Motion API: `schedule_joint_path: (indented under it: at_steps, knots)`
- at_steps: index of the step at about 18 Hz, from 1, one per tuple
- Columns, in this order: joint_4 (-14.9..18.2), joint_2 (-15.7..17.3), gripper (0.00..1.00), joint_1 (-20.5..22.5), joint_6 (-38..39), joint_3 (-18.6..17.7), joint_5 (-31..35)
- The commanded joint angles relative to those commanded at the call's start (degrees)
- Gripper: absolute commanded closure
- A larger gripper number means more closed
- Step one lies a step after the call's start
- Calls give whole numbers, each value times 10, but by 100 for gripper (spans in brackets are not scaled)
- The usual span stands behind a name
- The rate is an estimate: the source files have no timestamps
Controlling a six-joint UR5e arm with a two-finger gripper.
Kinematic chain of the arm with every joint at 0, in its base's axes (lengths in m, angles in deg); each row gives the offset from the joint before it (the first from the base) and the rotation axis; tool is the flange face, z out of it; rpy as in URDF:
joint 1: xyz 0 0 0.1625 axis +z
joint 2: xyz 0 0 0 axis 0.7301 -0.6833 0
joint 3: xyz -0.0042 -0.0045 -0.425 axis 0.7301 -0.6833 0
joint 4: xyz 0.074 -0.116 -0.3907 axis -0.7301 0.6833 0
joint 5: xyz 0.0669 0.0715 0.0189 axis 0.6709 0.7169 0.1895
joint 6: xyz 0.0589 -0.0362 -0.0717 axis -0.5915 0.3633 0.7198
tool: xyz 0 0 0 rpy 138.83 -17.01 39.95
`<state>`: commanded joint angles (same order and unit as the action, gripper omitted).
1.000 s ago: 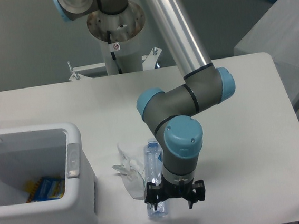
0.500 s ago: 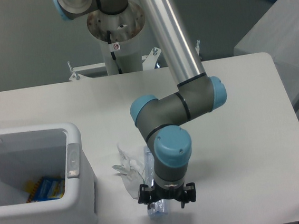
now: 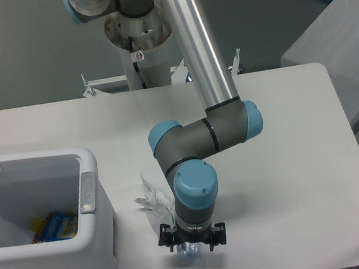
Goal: Place the trash in the trash can
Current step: 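Close the gripper on the bottle's cap end, then lift the bottle and carry it over the white trash bin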
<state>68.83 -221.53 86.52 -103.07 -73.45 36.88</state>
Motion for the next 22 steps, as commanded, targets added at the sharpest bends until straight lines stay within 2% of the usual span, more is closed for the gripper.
schedule_joint_path:
  at_steps: [4,5,7,9,14,22]
  knots:
    - [-4,-8,0,-3,-1,0,4]
    - [-15,-12,0,-3,-1,-2,5]
    - [-35,-14,7,-4,-3,-11,9]
    - [-37,-12,19,-4,-5,-14,16]
    - [-38,-10,33,-4,-6,-20,19]
    - [-37,-4,40,-4,-9,-19,18]
